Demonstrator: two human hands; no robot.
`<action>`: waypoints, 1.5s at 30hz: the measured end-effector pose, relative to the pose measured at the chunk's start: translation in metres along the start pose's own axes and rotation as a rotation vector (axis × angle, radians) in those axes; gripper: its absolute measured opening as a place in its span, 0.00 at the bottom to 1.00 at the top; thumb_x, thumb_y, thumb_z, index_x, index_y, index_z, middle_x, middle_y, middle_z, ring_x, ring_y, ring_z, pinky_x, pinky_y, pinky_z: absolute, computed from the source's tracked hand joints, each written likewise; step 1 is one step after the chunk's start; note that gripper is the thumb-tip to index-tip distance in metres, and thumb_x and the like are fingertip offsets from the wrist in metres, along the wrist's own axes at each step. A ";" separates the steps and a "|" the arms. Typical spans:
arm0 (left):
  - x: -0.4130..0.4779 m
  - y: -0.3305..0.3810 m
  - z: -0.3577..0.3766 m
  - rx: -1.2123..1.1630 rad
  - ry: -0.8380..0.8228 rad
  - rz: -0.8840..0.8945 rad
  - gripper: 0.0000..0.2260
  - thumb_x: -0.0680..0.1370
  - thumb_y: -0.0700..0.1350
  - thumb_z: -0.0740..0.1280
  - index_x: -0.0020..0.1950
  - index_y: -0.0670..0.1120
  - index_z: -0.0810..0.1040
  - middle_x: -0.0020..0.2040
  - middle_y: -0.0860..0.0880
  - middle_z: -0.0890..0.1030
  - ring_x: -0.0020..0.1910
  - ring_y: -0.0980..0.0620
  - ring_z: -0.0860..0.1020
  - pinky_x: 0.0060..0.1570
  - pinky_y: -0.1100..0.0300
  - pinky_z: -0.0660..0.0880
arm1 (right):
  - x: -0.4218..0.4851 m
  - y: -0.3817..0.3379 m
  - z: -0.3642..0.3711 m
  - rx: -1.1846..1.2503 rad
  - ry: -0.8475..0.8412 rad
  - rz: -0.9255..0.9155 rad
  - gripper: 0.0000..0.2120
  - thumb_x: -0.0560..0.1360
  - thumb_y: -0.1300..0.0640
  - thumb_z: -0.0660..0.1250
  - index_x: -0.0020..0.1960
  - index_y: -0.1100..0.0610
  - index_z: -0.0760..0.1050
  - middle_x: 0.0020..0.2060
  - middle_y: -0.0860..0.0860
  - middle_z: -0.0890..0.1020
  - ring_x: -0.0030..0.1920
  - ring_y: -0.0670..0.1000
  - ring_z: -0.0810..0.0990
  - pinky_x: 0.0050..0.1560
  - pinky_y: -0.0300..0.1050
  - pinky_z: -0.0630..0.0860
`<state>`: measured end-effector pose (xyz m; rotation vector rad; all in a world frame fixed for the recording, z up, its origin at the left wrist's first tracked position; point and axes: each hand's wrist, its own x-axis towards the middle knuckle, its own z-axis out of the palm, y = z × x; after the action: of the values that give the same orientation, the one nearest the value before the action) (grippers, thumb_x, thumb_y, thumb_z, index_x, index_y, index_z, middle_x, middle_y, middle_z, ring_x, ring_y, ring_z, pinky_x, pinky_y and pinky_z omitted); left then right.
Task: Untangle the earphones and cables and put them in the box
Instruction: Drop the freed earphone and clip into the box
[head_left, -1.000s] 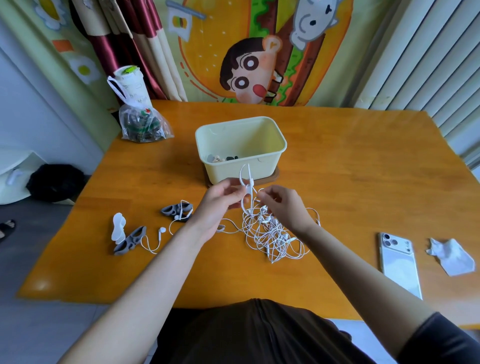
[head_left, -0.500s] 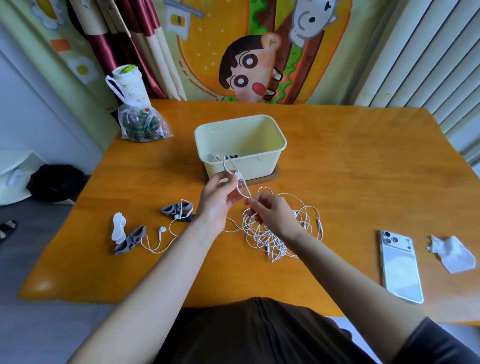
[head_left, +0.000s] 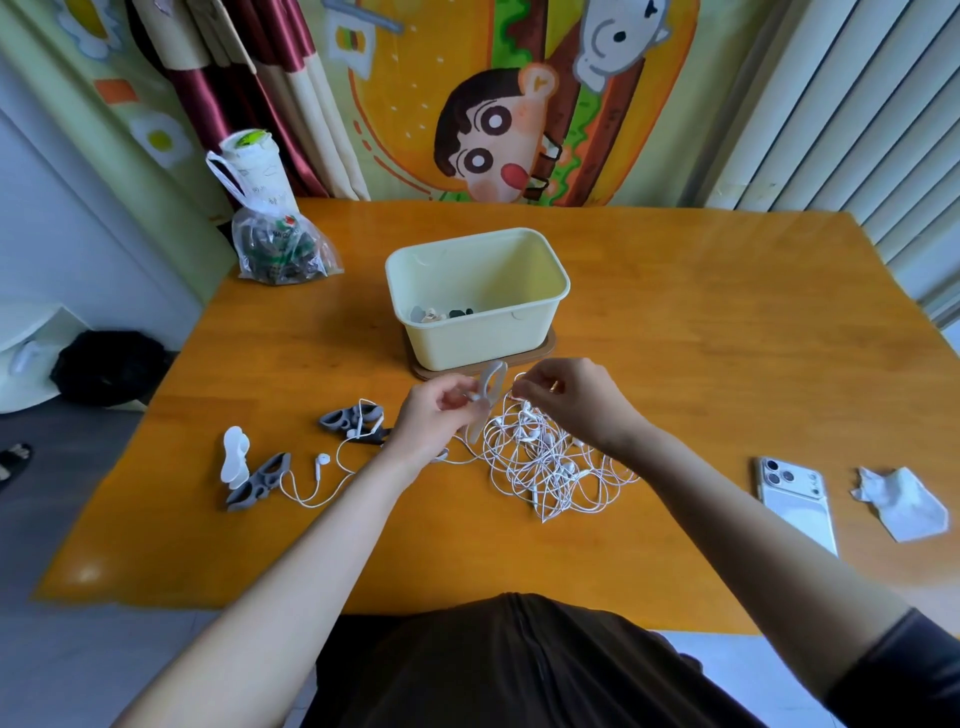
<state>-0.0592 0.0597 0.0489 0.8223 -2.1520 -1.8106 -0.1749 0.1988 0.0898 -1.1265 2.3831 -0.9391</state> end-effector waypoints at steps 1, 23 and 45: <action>-0.002 0.001 0.001 -0.015 -0.053 -0.006 0.06 0.75 0.38 0.70 0.48 0.48 0.80 0.38 0.51 0.80 0.36 0.60 0.77 0.39 0.65 0.73 | 0.002 0.002 -0.003 -0.009 0.013 -0.005 0.08 0.75 0.53 0.67 0.44 0.57 0.82 0.35 0.46 0.78 0.34 0.44 0.73 0.33 0.38 0.67; -0.003 0.020 0.009 -0.521 -0.143 -0.006 0.08 0.78 0.37 0.62 0.55 0.43 0.77 0.50 0.44 0.81 0.47 0.49 0.80 0.50 0.57 0.79 | -0.007 0.023 0.019 0.503 -0.140 0.218 0.13 0.79 0.54 0.62 0.39 0.56 0.78 0.29 0.46 0.75 0.27 0.42 0.70 0.30 0.32 0.67; 0.004 0.006 0.015 0.022 0.051 0.015 0.05 0.75 0.38 0.70 0.50 0.45 0.80 0.43 0.45 0.82 0.43 0.49 0.79 0.49 0.51 0.77 | -0.004 0.000 -0.005 0.086 0.014 -0.020 0.11 0.79 0.58 0.62 0.45 0.56 0.82 0.23 0.43 0.70 0.24 0.41 0.69 0.27 0.33 0.64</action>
<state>-0.0717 0.0701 0.0507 0.8455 -2.1438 -1.7424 -0.1756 0.2041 0.0936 -1.1173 2.3226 -1.0495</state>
